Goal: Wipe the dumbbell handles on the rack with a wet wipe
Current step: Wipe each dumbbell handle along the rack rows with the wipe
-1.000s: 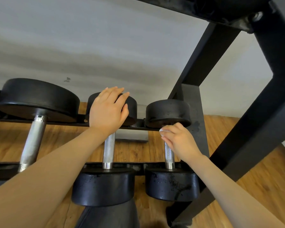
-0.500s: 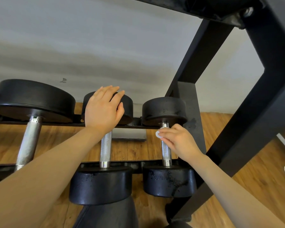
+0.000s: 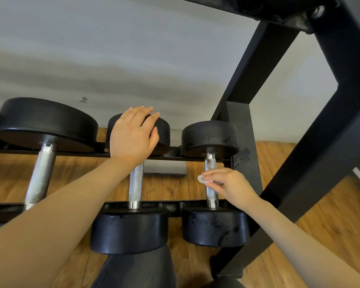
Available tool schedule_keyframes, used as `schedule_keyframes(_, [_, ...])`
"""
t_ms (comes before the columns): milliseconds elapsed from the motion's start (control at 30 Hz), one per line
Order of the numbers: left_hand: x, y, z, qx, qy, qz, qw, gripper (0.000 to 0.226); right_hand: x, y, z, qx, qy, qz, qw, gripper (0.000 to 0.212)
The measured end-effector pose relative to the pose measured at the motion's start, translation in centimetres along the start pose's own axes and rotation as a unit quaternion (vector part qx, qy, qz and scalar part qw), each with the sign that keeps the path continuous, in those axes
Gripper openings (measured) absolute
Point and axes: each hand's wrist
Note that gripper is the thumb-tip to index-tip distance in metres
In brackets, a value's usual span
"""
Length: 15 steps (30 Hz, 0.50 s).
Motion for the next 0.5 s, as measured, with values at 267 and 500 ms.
schedule_keyframes(267, [0.0,0.0,0.1,-0.006,0.003,-0.002,1.0,0.041,-0.4,0.7,-0.8,-0.132,0.046,0.033,0.99,0.024])
schedule_keyframes(500, [0.0,0.1,0.1,-0.018,0.005,0.003,1.0,0.04,-0.8,-0.1,0.4,-0.1,-0.002,0.014,0.995,0.026])
Point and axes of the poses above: each hand's wrist, its own z-axis away from the middle knuckle, its own y-axis out of the palm, x = y × z, and after that the axes turned 11 degrees about -x, right-handed
